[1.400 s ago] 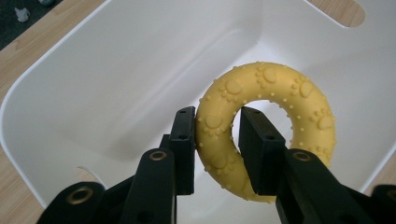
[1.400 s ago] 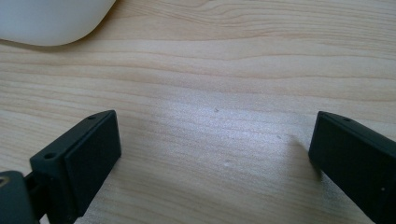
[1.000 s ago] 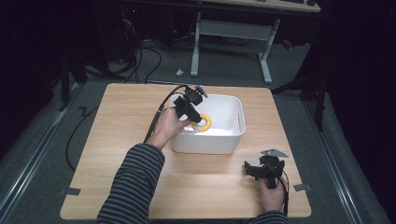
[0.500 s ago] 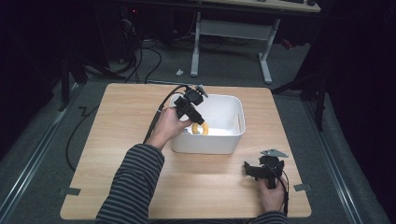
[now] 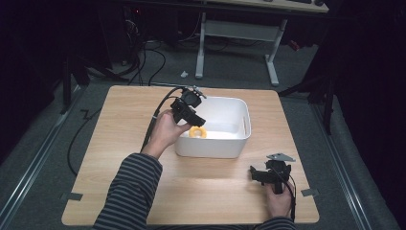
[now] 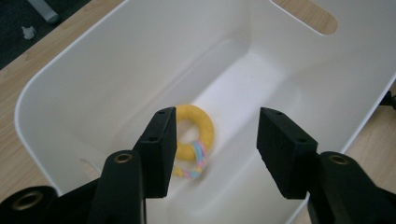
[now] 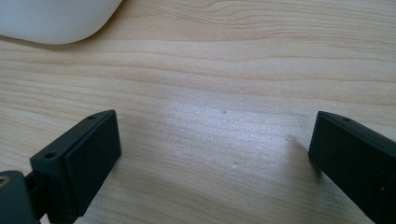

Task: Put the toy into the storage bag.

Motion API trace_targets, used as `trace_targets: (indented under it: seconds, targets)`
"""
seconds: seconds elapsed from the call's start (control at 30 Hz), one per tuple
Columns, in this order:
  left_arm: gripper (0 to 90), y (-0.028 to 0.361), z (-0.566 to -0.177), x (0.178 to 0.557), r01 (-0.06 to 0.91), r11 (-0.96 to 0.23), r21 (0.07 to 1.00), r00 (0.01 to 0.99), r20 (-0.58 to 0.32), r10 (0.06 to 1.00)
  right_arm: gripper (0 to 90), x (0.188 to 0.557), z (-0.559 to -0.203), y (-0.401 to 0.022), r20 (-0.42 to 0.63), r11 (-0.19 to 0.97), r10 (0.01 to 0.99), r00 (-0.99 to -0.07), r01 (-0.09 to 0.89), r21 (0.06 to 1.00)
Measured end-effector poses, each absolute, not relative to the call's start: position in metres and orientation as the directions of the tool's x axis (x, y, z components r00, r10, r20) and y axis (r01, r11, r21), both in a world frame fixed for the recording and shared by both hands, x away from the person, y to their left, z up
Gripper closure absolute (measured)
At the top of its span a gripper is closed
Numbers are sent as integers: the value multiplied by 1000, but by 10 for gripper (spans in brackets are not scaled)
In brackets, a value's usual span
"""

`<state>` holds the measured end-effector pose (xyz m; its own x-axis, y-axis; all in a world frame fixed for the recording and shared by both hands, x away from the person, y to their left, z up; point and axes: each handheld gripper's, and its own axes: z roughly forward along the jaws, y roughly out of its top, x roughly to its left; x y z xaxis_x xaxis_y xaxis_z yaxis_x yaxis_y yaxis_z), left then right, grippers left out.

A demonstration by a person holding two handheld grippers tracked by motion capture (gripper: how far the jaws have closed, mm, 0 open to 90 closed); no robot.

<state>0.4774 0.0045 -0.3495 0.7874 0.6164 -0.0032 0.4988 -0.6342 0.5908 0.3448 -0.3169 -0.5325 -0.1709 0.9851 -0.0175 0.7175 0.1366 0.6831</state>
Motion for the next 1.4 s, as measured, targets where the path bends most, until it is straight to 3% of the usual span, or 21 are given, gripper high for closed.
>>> trace_targets:
  seconds: [0.4,1.4]
  targets:
    - [462,57,-342,467,534,-563,631,747,-40,663,22,345,-533,-317,-17,136,985,-170,718,683]
    - [449,140,-329,438,549,-450,704,678,-60,733,21,345,-533,-317,-17,136,985,-170,717,683]
